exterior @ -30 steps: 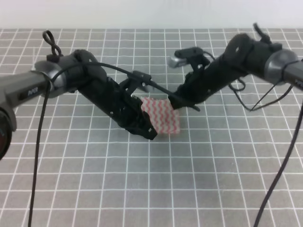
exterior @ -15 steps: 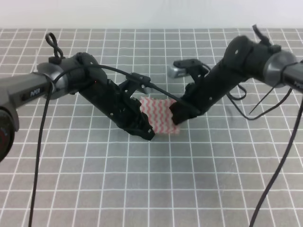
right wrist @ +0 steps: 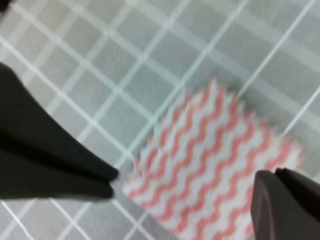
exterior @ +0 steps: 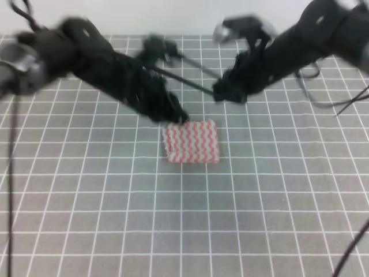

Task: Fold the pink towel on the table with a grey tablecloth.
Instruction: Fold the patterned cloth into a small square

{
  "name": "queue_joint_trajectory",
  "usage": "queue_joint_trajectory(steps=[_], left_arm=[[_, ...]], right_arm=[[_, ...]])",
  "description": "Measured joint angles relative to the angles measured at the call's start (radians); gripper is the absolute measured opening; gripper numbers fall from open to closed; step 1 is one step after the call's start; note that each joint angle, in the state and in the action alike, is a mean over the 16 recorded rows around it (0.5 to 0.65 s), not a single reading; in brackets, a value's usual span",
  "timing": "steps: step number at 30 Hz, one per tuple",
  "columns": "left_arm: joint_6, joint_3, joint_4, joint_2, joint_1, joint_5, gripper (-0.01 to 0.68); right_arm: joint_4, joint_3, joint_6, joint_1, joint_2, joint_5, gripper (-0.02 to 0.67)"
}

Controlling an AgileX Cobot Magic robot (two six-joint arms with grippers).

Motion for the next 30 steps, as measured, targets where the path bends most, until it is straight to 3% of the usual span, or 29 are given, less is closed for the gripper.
queue_joint_trajectory(steps=[11,22,30], left_arm=[[-0.193,0.143,0.196,-0.399,0.0,-0.19,-0.001],[-0.361,0.572,0.256,-0.87,0.0,-0.441,-0.001],[-0.457,0.847,0.259,-1.17,-0.001,-0.498,-0.001]], right_arm=[[0.039,0.181,-0.005,-0.009,-0.335,-0.212,-0.016],[0.196,0.627,-0.048,-0.009,-0.698,-0.601,-0.016],[0.285,0.855,-0.097,-0.009,-0.893,-0.712,-0.016]])
